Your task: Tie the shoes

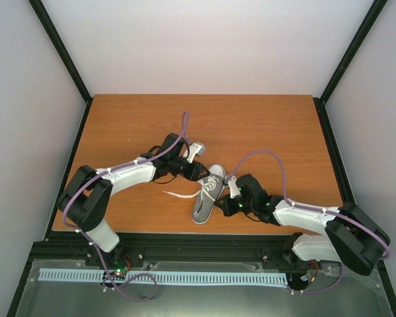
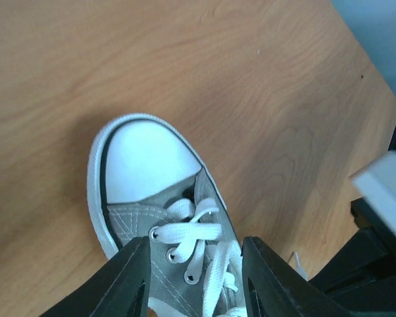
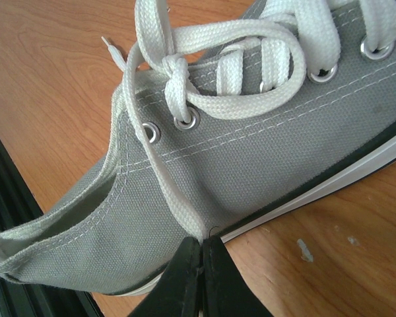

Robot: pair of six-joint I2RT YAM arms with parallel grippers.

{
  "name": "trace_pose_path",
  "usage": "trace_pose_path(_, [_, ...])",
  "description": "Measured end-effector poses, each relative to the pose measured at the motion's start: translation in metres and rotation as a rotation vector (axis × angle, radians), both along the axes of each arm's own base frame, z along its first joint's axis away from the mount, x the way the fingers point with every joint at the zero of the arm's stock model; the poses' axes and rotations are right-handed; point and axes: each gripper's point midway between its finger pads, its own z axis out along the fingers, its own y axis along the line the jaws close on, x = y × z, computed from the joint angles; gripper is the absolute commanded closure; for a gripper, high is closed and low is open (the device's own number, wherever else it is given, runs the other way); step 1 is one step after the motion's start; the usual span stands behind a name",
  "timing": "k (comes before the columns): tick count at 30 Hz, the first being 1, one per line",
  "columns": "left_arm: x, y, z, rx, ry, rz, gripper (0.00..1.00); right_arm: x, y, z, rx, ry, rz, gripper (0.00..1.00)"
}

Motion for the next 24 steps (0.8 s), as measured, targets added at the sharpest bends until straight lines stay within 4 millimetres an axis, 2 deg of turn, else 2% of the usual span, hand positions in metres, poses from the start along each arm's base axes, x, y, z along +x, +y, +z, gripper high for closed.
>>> trace_pose_path(4, [0.006,0.003,0.026,-0.015,-0.089,0.014,0.63,0.000,0.000,-0.001,-0.002,0.003,0.000,0.97])
trace_pose_path(7, [0.005,-0.004,0.029,-0.027,-0.094,-0.013,0.68,-0.001,-0.001,-0.006,-0.013,0.015,0.000,0.97])
trace_pose_path(12, [-0.002,-0.017,0.003,-0.005,-0.017,-0.077,0.68,-0.001,-0.001,-0.012,-0.027,0.031,0.000,0.97])
trace_pose_path(16, [-0.013,-0.015,-0.020,0.032,0.059,-0.102,0.68,-0.001,-0.001,-0.011,-0.027,0.031,0.000,0.97])
trace_pose_path(24, [-0.021,-0.016,-0.020,0.019,0.090,-0.130,0.64,0.000,0.000,-0.010,-0.024,0.032,-0.002,0.97])
